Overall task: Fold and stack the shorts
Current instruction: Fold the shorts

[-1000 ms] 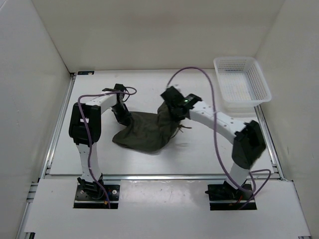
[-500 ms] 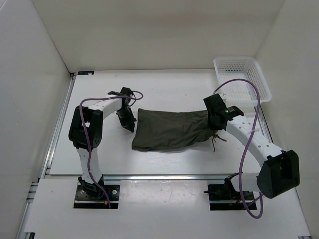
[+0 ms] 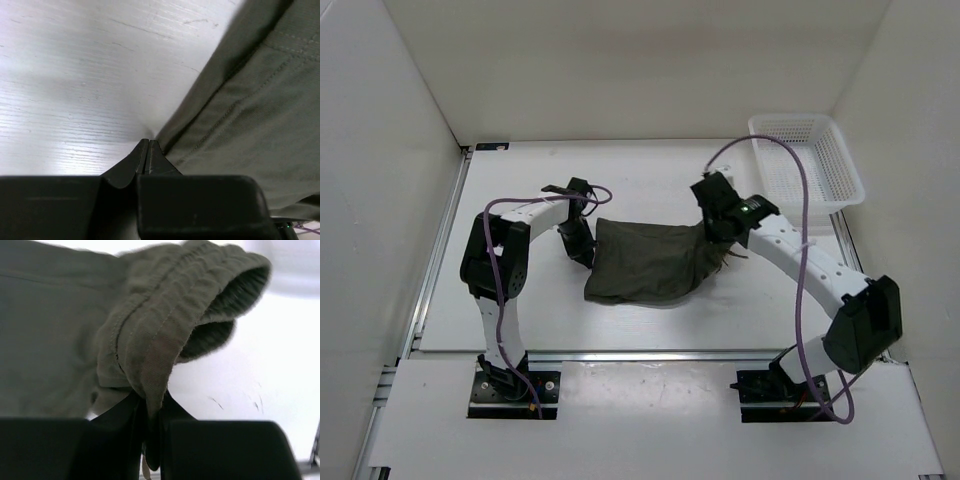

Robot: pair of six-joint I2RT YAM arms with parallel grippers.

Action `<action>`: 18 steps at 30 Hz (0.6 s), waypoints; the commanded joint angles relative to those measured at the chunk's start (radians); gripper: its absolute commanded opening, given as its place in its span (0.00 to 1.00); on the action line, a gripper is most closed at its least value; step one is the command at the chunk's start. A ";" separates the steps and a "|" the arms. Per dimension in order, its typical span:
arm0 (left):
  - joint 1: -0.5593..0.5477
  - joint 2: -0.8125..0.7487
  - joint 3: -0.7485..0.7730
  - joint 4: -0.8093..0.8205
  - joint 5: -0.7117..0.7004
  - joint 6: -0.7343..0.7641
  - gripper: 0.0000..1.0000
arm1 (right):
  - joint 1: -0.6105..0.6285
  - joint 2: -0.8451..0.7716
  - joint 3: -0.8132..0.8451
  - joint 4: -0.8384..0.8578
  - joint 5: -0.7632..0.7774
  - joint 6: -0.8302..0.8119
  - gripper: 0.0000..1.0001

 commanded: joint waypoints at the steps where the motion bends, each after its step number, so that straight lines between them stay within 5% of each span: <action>1: -0.004 -0.015 0.011 0.009 -0.029 -0.005 0.10 | 0.116 0.084 0.163 -0.001 0.039 -0.044 0.00; 10: 0.050 -0.066 -0.020 0.009 -0.038 -0.005 0.10 | 0.396 0.495 0.618 -0.063 0.053 -0.104 0.00; 11: 0.076 -0.075 -0.020 -0.012 -0.038 0.005 0.10 | 0.423 0.562 0.713 -0.112 0.040 -0.104 0.12; 14: 0.129 -0.086 -0.005 -0.060 -0.071 0.015 0.10 | 0.478 0.576 0.773 -0.135 0.051 -0.104 0.96; 18: 0.200 -0.138 0.031 -0.093 -0.071 0.045 0.21 | 0.453 0.398 0.614 -0.016 0.027 -0.052 1.00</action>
